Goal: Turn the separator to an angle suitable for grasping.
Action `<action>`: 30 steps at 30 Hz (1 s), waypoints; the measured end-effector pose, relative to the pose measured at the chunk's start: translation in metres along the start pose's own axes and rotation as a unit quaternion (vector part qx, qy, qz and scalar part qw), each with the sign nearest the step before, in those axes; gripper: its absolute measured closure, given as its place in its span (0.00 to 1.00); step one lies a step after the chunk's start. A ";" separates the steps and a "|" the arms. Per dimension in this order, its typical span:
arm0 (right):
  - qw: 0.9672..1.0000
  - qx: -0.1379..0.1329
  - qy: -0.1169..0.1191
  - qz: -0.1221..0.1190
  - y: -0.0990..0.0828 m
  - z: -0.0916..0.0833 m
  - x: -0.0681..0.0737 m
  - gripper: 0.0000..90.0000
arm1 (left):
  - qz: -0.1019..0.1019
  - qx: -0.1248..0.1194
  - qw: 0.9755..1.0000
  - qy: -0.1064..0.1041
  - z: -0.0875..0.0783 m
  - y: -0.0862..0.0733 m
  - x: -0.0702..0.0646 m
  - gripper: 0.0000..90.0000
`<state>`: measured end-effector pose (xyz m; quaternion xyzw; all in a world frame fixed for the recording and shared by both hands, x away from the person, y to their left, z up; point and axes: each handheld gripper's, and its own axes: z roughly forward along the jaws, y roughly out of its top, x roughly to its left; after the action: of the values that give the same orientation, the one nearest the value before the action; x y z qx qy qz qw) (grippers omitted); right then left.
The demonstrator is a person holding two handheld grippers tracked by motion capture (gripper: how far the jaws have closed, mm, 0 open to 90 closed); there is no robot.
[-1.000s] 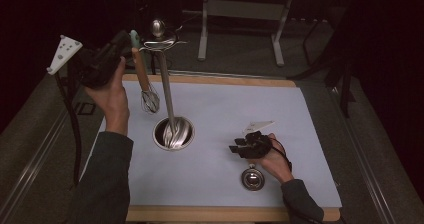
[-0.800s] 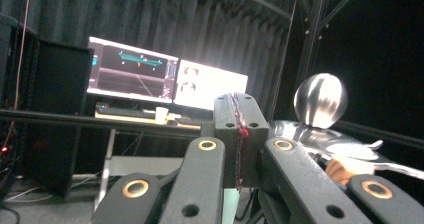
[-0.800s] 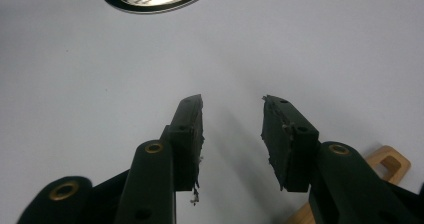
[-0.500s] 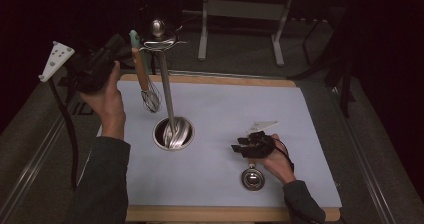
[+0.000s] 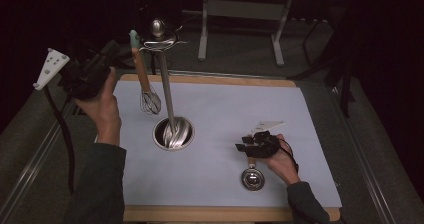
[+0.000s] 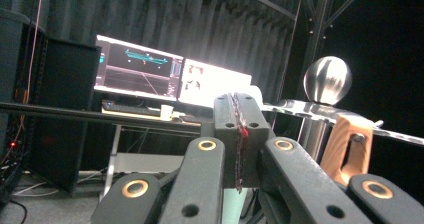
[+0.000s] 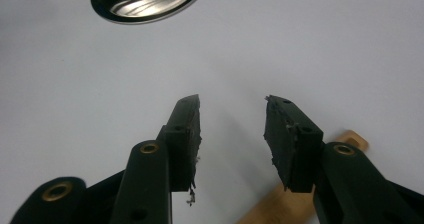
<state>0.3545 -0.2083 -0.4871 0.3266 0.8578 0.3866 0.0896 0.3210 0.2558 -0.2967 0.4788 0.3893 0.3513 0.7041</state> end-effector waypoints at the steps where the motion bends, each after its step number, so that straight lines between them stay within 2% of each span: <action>1: 1.000 0.000 0.000 0.000 0.000 0.000 0.000 0.63 | -0.001 -0.002 1.000 0.000 -0.002 0.000 0.000 1.00; 8: 1.000 -0.001 -0.011 0.005 -0.002 -0.007 -0.004 0.65 | 0.007 0.000 1.000 -0.008 -0.014 -0.008 -0.001 1.00; 16: 1.000 -0.008 -0.021 0.009 -0.004 -0.013 -0.007 0.65 | 0.009 0.012 1.000 -0.017 -0.026 -0.030 0.003 0.98; 22: 1.000 -0.009 -0.027 0.010 -0.007 -0.014 -0.009 0.65 | 0.014 0.032 0.999 -0.017 -0.037 -0.057 0.004 0.97; 28: 0.999 -0.010 -0.034 0.016 -0.011 -0.016 -0.010 0.68 | 0.001 0.056 0.998 -0.006 -0.049 -0.091 0.010 0.96; 30: 0.999 -0.011 -0.035 0.017 -0.011 -0.016 -0.011 0.69 | -0.002 0.060 0.998 -0.005 -0.051 -0.095 0.011 0.96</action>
<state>0.3511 -0.2304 -0.4852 0.3532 0.8442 0.3860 0.1166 0.2928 0.2580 -0.4008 0.5209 0.4074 0.3236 0.6768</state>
